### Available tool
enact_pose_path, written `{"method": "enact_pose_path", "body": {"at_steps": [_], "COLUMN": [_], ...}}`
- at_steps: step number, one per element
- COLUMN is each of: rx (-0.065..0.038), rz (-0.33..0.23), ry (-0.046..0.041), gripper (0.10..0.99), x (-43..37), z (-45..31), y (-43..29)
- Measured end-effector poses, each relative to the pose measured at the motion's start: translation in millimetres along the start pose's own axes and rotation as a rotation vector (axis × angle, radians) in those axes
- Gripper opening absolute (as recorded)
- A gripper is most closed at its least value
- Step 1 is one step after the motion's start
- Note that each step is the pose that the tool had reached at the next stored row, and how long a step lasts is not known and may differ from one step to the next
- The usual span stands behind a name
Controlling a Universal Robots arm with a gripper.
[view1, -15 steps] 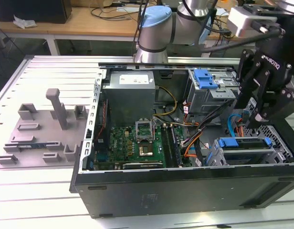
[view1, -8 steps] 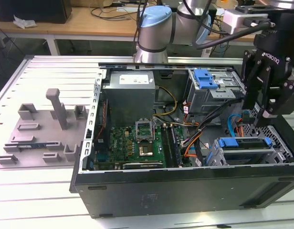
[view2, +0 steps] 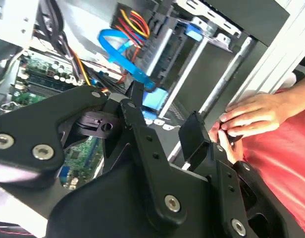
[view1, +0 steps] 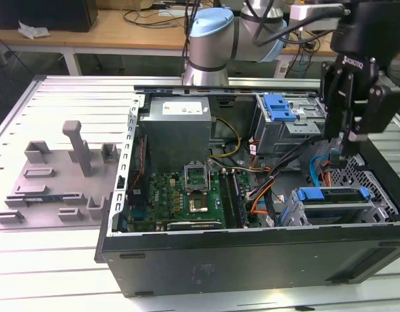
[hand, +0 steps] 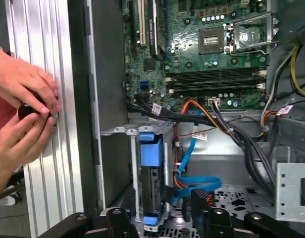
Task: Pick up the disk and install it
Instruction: 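Insert the first disk wire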
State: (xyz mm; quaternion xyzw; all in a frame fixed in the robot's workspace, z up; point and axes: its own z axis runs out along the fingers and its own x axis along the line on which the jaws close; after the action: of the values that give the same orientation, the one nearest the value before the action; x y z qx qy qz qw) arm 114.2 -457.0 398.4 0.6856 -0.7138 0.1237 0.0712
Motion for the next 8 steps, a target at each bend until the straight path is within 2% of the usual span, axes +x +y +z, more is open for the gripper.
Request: {"method": "enact_pose_path", "body": {"at_steps": [1, 2, 3, 5, 6, 7, 8], "rx": [0.0, -0.004, -0.011, -0.041, -0.049, -0.059, -0.062], "rz": [-0.001, -0.002, -0.005, -0.014, -0.017, -0.02, -0.021], "ry": [0.0069, 0.0212, 0.0271, 0.029, 0.0292, 0.0295, 0.0301], "gripper": [0.561, 0.561, 0.561, 0.561, 0.561, 0.561, 0.561], "x": [-4.3, -7.5, -8.4, -9.7, -10.0, -10.5, -11.3], "z": [-1.1, -1.6, -1.3, 0.7, 1.4, 2.3, 4.0], "y": [-0.2, -1.6, -4.7, -18.0, -22.4, -29.9, -36.8]}}
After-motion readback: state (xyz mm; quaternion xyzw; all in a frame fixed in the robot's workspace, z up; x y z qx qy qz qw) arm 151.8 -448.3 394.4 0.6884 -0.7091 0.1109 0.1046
